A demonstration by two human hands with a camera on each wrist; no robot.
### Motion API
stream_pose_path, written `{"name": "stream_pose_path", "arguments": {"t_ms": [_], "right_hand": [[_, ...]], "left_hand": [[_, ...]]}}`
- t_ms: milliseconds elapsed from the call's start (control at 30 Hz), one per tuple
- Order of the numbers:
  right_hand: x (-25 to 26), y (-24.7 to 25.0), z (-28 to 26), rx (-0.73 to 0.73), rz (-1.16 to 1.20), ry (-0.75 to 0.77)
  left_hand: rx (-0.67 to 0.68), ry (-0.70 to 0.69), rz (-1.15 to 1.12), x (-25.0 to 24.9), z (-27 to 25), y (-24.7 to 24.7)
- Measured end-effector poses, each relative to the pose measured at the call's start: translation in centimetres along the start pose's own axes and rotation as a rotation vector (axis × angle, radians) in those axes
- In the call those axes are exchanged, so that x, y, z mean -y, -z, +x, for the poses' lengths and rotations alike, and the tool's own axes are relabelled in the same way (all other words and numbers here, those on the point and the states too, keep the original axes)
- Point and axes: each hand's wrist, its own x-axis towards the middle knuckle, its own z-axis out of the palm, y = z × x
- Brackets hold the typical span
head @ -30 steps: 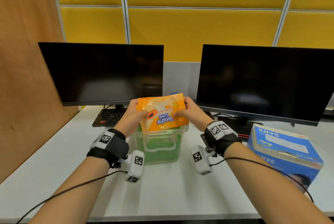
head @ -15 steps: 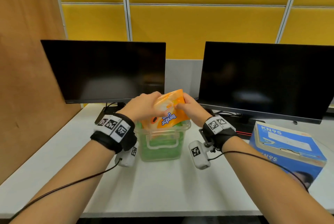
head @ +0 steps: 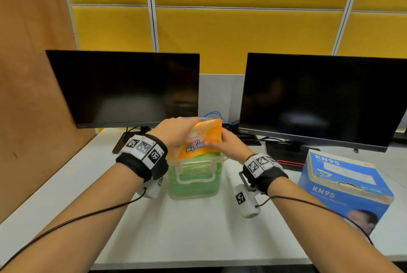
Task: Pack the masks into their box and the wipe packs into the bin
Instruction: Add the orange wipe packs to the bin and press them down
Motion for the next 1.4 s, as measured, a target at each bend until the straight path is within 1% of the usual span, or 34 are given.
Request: {"name": "stream_pose_path", "arguments": {"t_ms": [67, 133, 200, 300, 333, 367, 467, 667, 733, 867, 1000, 1067, 1133, 1200, 1233, 1300, 1400], "right_hand": [[-0.3, 0.1, 0.2, 0.002, -0.012, 0.004], [0.2, 0.2, 0.5, -0.051, -0.065, 0.008], [1.1, 0.3, 1.0, -0.148, -0.033, -0.010], [2.1, 0.3, 1.8, -0.230, 0.029, -0.023], [2.2, 0.1, 2.1, -0.237, 0.011, -0.033], [2.2, -0.3, 2.4, -0.235, -0.014, -0.043], [1.9, -1.5, 3.0, -0.201, -0.099, -0.064], [1.3, -2.2, 3.2, -0.140, -0.258, -0.043], [1.3, -2.4, 3.1, -0.125, -0.294, -0.045], [1.3, -2.3, 3.0, -0.124, -0.310, -0.058], [1.2, -2.2, 3.1, -0.125, -0.341, -0.056], [1.2, -2.2, 3.2, -0.120, -0.357, -0.055], [1.2, -2.3, 3.3, -0.124, -0.361, -0.054], [1.2, -2.4, 3.3, -0.143, -0.389, -0.061], [1.1, -2.4, 3.4, -0.149, -0.441, -0.068], [1.1, -2.4, 3.4, -0.143, -0.549, -0.088], [1.0, -2.5, 3.4, -0.125, -0.580, -0.091]], "left_hand": [[0.050, -0.004, -0.048, 0.1, 0.2, 0.4], [0.048, 0.017, -0.078, 0.2, 0.3, 0.8], [-0.056, 0.088, -0.146, 0.9, 0.5, 1.4], [-0.307, 0.271, -0.293, 2.5, 0.6, 2.4], [-0.358, 0.330, -0.283, 3.0, 0.6, 2.5], [-0.373, 0.382, -0.248, 3.4, 0.7, 2.6], [-0.287, 0.471, -0.170, 3.6, 1.2, 1.9], [-0.188, 0.480, -0.026, 1.7, 3.3, 1.4], [-0.152, 0.458, -0.063, 1.5, 4.1, 1.3], [-0.090, 0.441, -0.221, 2.4, 5.1, 1.2], [-0.114, 0.449, -0.367, 3.5, 5.4, 2.0], [-0.047, 0.440, -0.294, 3.5, 5.3, 2.5], [0.045, 0.469, -0.188, 3.4, 4.9, 2.3], [0.093, 0.498, -0.102, 3.4, 4.6, 1.7], [0.095, 0.502, -0.048, 3.3, 4.4, 1.6], [0.056, 0.492, 0.064, 3.1, 4.0, 1.6], [0.053, 0.432, 0.219, 1.7, 3.8, 1.7]]}}
